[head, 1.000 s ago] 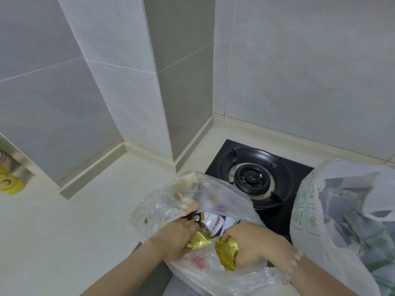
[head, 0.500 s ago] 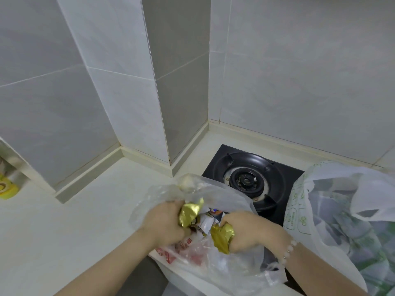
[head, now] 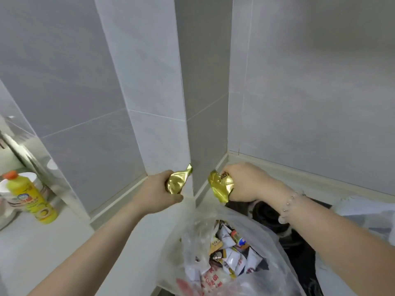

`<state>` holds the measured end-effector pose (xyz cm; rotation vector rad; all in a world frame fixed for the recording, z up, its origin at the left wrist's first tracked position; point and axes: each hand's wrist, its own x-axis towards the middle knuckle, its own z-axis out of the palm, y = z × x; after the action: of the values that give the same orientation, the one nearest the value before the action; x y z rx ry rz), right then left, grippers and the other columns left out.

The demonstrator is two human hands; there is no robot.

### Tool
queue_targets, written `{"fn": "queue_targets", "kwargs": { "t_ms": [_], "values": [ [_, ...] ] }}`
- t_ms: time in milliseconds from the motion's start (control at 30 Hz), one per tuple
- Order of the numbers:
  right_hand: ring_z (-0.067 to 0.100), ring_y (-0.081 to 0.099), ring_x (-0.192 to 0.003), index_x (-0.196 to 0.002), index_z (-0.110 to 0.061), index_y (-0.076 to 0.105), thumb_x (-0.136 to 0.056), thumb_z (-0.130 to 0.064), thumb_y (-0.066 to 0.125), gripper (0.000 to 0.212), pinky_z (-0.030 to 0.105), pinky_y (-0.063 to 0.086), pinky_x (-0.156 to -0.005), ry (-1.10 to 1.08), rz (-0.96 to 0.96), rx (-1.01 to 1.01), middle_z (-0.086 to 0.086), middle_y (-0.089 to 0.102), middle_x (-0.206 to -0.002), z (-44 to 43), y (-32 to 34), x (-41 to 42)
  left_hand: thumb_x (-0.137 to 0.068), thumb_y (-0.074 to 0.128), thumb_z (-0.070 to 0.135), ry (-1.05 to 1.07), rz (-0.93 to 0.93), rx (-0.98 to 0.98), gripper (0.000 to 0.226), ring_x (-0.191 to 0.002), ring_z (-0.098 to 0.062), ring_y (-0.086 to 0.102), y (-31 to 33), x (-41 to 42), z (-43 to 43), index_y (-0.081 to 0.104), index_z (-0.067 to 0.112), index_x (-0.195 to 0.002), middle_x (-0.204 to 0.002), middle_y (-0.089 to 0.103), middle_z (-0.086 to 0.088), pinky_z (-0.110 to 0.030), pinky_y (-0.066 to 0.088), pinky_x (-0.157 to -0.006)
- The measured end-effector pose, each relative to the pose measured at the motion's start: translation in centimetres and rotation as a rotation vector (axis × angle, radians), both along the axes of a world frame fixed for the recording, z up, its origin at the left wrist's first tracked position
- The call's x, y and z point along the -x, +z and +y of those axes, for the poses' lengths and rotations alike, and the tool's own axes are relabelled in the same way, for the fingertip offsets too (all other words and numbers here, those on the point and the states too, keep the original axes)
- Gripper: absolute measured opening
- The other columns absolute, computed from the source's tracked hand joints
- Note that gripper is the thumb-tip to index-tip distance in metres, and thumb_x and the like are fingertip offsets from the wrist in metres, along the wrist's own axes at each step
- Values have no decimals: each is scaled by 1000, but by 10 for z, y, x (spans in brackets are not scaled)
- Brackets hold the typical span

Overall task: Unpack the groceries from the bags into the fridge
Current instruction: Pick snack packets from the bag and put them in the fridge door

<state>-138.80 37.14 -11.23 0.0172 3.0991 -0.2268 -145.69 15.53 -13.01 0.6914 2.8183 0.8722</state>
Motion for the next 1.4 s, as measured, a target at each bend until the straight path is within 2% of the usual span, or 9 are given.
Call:
{"fn": "queue_targets", "kwargs": {
  "t_ms": [100, 267, 333, 433, 533, 867, 1100, 1267, 1400],
  "values": [
    [27, 60, -91, -99, -15, 53, -78, -15, 61, 22, 26, 41, -63, 37, 126, -181, 6, 61, -99, -17, -3, 20, -73, 61, 22, 85, 382, 141, 33, -89, -20, 55, -3, 8, -4, 55, 21, -106, -93, 60, 3, -28, 38, -63],
    [25, 60, -98, -95, -18, 48, -80, -19, 59, 19, 27, 37, -65, 166, 245, -142, 3, 61, -103, -48, -3, 30, -72, 58, 19, 229, 602, 197, 39, -93, -23, 55, -3, -13, -30, 56, 21, -111, -98, 59, 1, -25, 32, -67],
    [23, 58, -98, -89, -20, 39, -80, -19, 57, 21, 27, 34, -64, 223, 304, -100, 2, 59, -103, -63, 0, 34, -67, 63, 16, 302, 658, 228, 40, -87, -26, 57, 0, -31, -48, 59, 19, -107, -93, 61, 0, -27, 35, -68],
    [22, 57, -98, -92, -21, 41, -82, -23, 57, 19, 27, 33, -62, 335, 411, -31, -1, 56, -104, -90, 8, 36, -44, 76, 12, 471, 760, 314, 46, -64, -26, 59, 6, -69, -82, 64, 18, -88, -75, 61, 1, -28, 40, -53],
    [19, 57, -100, -105, -20, 48, -82, -26, 58, 26, 26, 35, -62, 481, 460, 7, -3, 53, -107, -129, 8, 21, -39, 77, 12, 655, 787, 422, 47, -59, -24, 57, 13, -127, -113, 63, 17, -84, -74, 62, 2, -25, 34, -50],
    [20, 56, -104, -107, -18, 49, -82, -16, 59, 27, 25, 34, -65, 1114, 466, 204, -1, 55, -111, -301, 42, -150, -44, 76, 6, 1197, 778, 729, 37, -51, -17, 49, 55, -378, -193, 63, 13, -77, -67, 59, 1, -23, 29, -48],
    [18, 56, -98, -97, -20, 47, -80, -19, 62, 22, 26, 34, -62, 1495, 516, 355, -3, 51, -101, -363, 64, -295, -33, 74, 2, 1520, 792, 940, 44, -50, -22, 53, 66, -548, -188, 63, 11, -76, -65, 59, 0, -19, 30, -53],
    [20, 57, -97, -92, -21, 43, -81, -21, 60, 20, 27, 34, -62, 1696, 533, 464, -3, 53, -100, -381, 78, -396, -39, 73, 5, 1676, 800, 1043, 46, -60, -26, 59, 85, -646, -168, 66, 11, -84, -73, 63, -1, -25, 45, -58],
    [20, 58, -94, -94, -21, 47, -79, -27, 62, 22, 27, 33, -60, 1801, 515, 552, -4, 49, -92, -386, 97, -472, -42, 72, 2, 1768, 800, 1099, 44, -62, -25, 60, 104, -726, -146, 65, 10, -85, -73, 62, -2, -23, 39, -61]
  ]
}}
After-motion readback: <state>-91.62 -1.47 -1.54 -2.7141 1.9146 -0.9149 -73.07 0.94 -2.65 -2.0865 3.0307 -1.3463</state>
